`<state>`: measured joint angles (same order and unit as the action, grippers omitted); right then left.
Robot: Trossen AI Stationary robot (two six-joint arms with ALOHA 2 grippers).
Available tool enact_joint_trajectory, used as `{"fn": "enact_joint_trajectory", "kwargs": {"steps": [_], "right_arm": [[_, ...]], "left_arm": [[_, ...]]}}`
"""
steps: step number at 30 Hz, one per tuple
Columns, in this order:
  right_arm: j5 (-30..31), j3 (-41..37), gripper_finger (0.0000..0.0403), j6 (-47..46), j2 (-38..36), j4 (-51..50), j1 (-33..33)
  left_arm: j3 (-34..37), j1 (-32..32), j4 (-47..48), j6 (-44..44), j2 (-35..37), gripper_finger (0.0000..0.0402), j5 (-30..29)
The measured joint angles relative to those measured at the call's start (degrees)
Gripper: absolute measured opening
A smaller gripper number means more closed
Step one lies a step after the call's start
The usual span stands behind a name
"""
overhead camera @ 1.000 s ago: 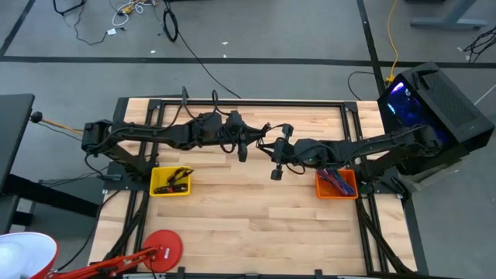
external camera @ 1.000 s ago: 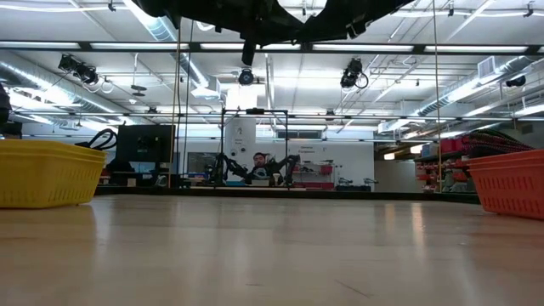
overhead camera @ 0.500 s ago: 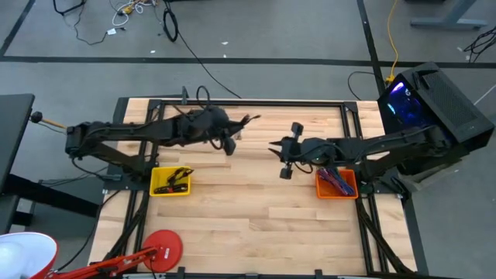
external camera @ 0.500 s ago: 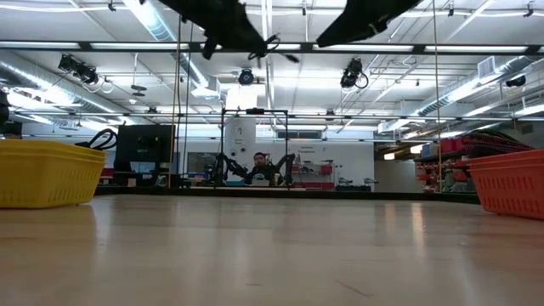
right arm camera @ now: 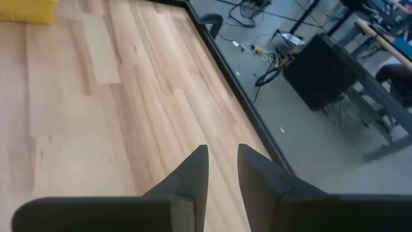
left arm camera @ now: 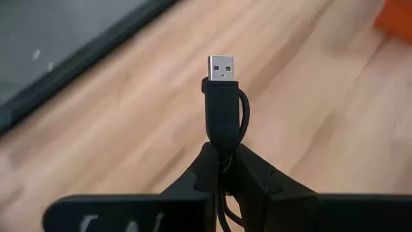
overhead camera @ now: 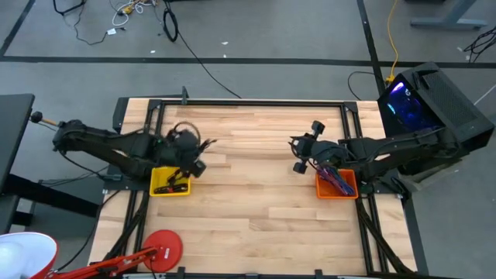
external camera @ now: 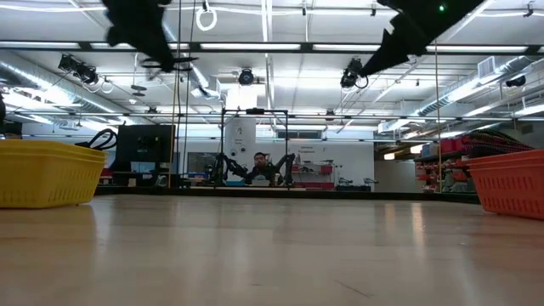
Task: Pick & Place USB Port
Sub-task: Put the black USB cable into the yellow bin
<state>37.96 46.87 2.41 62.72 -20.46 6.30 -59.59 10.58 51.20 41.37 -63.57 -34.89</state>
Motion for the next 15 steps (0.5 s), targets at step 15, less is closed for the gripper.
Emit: {"fn": "enact_joint_trajectory", "kwargs": {"steps": [15], "right_arm": [[0.17,-8.43,0.0087,-1.98,-6.94,6.22,-2.27]], "left_arm": [[0.0,17.19,34.66,35.45,1.11,0.0032,7.73]]}}
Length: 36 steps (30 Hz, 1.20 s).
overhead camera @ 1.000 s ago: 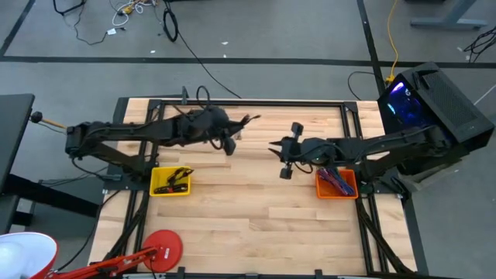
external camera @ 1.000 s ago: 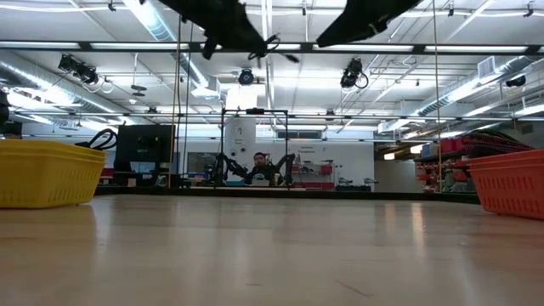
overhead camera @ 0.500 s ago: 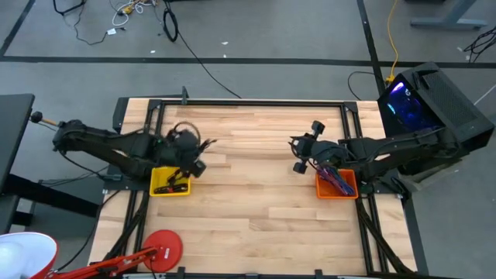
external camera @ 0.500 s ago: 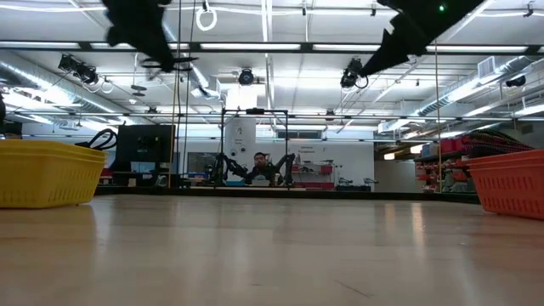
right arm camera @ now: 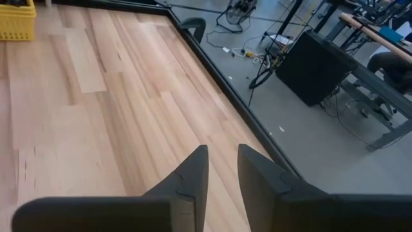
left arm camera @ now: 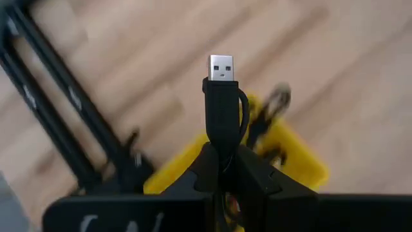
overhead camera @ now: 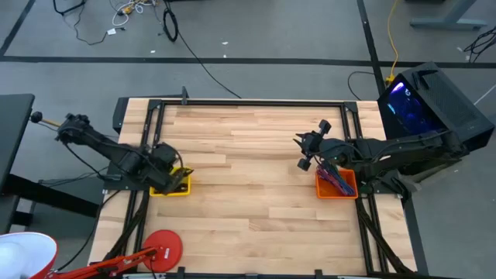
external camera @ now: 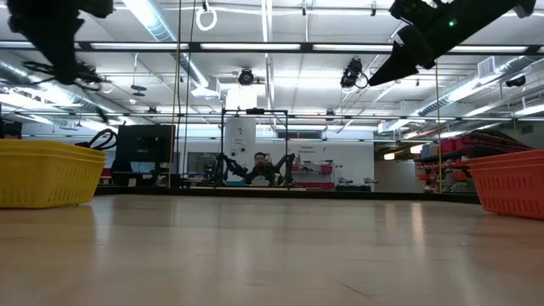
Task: Pick & Place USB Port
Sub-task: Put the black USB cable into the yellow bin
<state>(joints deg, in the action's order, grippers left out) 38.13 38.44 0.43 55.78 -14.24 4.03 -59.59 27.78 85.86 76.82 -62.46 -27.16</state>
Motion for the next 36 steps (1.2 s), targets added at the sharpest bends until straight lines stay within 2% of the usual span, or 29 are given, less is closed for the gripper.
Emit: {"fn": "enact_joint_trajectory", "kwargs": {"steps": [2,9,16,22,31,36], "right_arm": [[-0.02,-0.28,0.0087,0.08,-0.28,0.1,0.0],[-0.02,-0.37,0.0087,0.17,-0.32,0.0,-0.24],[-0.18,-0.37,0.0087,0.02,-0.32,-0.03,-0.24],[-0.2,-0.37,0.0087,-0.28,-0.32,-0.04,-0.24],[-2.07,-0.37,0.0087,-0.46,-0.29,0.0,-0.23],[-2.15,-0.37,0.0087,-0.5,-0.29,0.04,-0.24]], "left_arm": [[0.0,1.26,1.54,2.57,-0.17,0.0032,3.75],[0.0,6.48,2.24,5.14,-0.17,0.0032,8.18],[0.0,11.0,2.92,9.61,-0.67,0.0032,6.78],[0.0,12.95,3.46,10.86,-3.96,0.0031,6.91],[7.16,13.98,-1.73,7.78,-5.4,0.0031,7.78],[7.54,13.21,-1.43,5.41,-5.05,0.0031,6.36]]}}
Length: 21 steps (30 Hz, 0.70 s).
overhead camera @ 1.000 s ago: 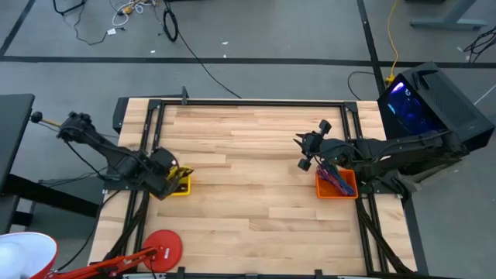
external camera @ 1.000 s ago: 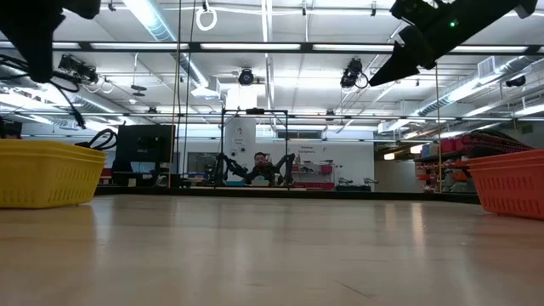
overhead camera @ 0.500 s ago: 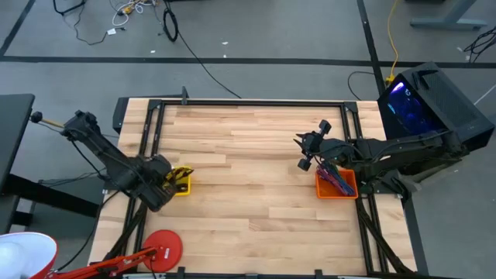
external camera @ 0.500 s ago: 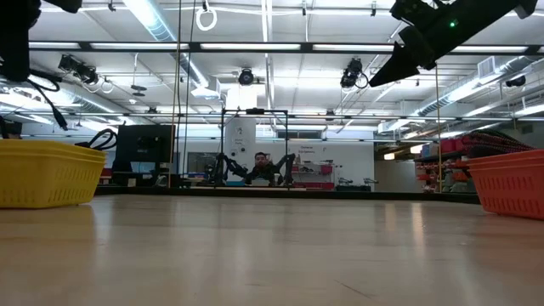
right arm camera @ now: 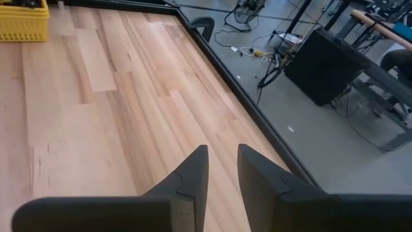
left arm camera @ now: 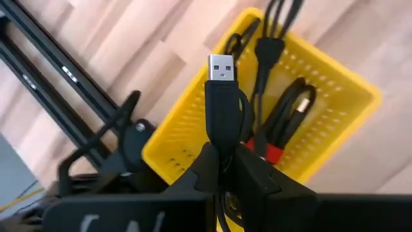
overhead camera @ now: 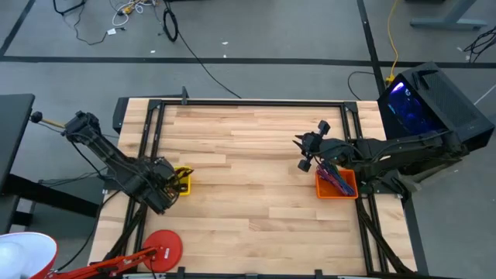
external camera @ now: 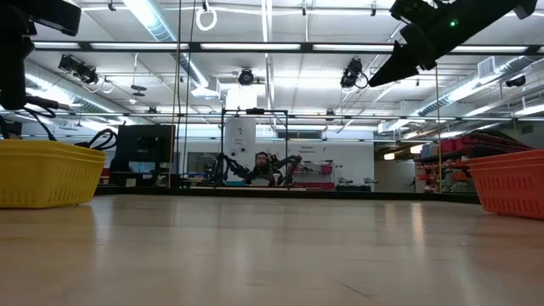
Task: Pick & Place USB Port
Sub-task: Put the black USB cable into the yellow bin, then return to Home Position
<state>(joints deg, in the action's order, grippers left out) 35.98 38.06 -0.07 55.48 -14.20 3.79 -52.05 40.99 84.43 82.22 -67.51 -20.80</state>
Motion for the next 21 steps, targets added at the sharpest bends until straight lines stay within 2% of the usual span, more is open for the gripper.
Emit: {"fn": "enact_joint_trajectory", "kwargs": {"steps": [10,16,21], "right_arm": [[-0.01,0.0,0.0087,-0.77,0.0,-0.13,0.0],[-0.01,0.0,0.0087,-0.76,0.0,-0.16,0.0],[-0.97,0.0,0.0087,-0.7,0.02,-0.28,0.02]], "left_arm": [[0.0,-0.05,3.37,1.95,0.07,0.0038,-1.21],[0.0,-0.04,3.25,2.94,0.07,0.0124,-0.78],[0.0,-0.04,3.21,4.43,0.07,0.0169,0.16]]}}
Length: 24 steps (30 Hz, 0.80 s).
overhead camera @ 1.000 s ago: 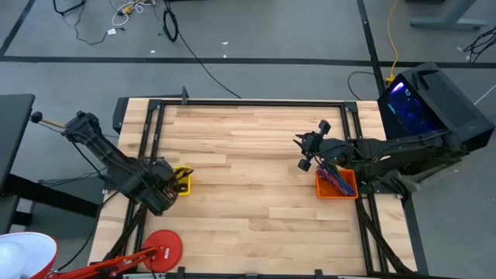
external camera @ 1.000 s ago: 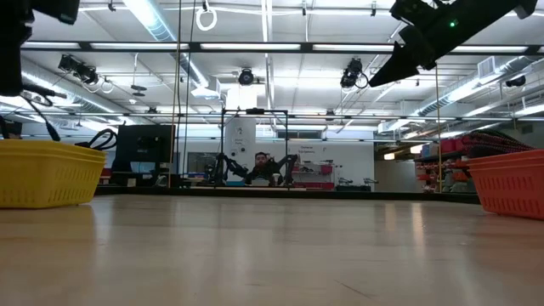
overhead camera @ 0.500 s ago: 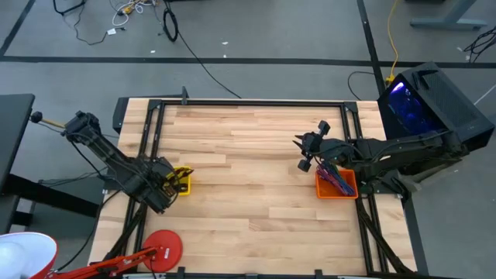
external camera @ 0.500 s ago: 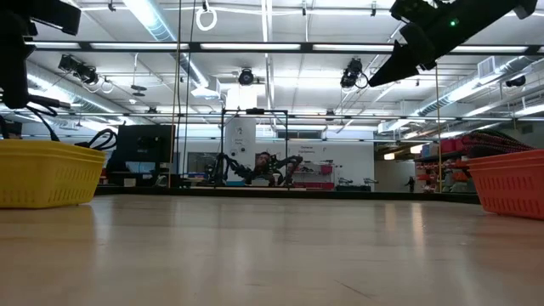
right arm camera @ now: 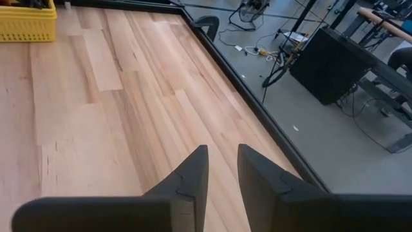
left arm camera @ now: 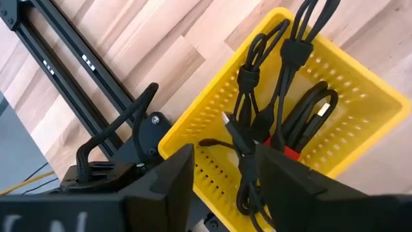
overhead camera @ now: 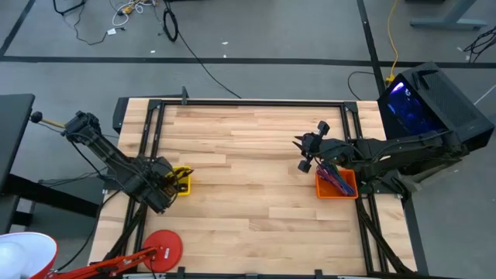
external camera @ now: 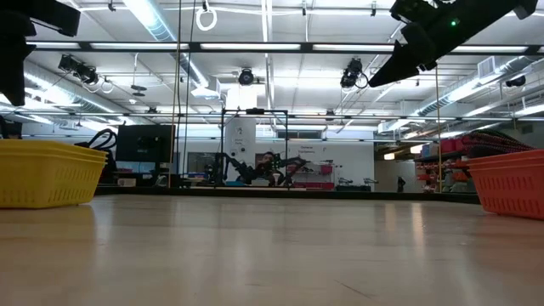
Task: Pick & Place USB Port
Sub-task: Return to Home Position
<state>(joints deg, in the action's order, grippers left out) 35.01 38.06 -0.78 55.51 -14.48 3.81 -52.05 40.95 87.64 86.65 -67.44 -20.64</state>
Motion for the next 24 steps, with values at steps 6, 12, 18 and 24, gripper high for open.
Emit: {"fn": "enact_joint_trajectory", "kwargs": {"steps": [6,12,18,24], "right_arm": [[0.02,0.0,0.0087,0.12,0.0,-0.02,-0.02],[-1.21,-0.03,0.0087,-0.35,0.0,1.06,-0.02],[-17.76,-0.04,0.0087,5.47,0.0,8.1,-0.02],[-21.61,-0.08,0.0087,8.67,0.0,7.84,-2.69]], "left_arm": [[0.0,-0.01,-0.12,0.2,0.0,0.0192,-5.38],[0.0,-0.02,-4.77,-1.59,0.0,0.019,-23.38],[-0.02,-3.04,-12.2,-10.99,1.84,0.0183,-47.06],[-0.02,-8.93,-14.09,-17.66,8.2,0.0181,-57.47]]}}
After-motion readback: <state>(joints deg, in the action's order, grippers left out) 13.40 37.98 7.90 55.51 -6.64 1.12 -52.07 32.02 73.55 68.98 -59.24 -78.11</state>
